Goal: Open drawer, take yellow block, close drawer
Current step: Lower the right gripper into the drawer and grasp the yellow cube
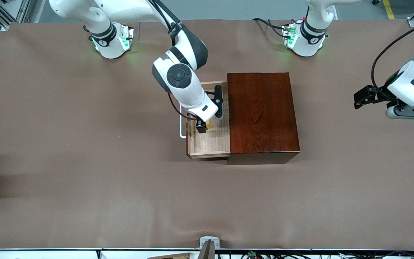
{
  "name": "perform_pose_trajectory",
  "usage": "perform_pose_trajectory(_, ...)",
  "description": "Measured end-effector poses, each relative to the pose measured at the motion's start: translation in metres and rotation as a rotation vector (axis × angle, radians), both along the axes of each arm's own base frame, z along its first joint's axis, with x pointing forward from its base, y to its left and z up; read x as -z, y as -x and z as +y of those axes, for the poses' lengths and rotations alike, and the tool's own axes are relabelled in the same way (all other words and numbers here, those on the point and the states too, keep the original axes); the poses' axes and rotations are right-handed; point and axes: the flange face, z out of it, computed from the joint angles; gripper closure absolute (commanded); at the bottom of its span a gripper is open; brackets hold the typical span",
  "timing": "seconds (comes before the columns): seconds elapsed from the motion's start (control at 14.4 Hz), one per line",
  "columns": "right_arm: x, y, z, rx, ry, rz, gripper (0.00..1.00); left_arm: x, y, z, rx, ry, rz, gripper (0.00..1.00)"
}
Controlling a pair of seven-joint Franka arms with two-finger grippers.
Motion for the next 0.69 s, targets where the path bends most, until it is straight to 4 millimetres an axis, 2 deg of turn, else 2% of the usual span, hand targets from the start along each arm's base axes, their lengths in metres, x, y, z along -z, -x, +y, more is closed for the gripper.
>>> perform_pose_trajectory(0.35,0.014,0.004,0.0,-0.003,0.024,0.009,0.0,0.0,0.0,-0.001,-0.049,-0.001,-0.002,0.0)
perform_pose_trajectory(0.42,0.014,0.003,0.0,-0.003,0.025,0.009,0.63,0.0,0.0,-0.001,-0.051,-0.001,-0.002,0.0)
perform_pose_trajectory(0.48,0.015,0.003,-0.001,-0.005,0.027,0.008,1.0,0.0,0.0,-0.001,-0.053,-0.001,-0.001,0.0)
perform_pose_trajectory(0.69,0.018,0.005,0.001,-0.029,0.051,-0.012,1.0,0.001,0.0,-0.001,-0.056,-0.001,0.001,0.0)
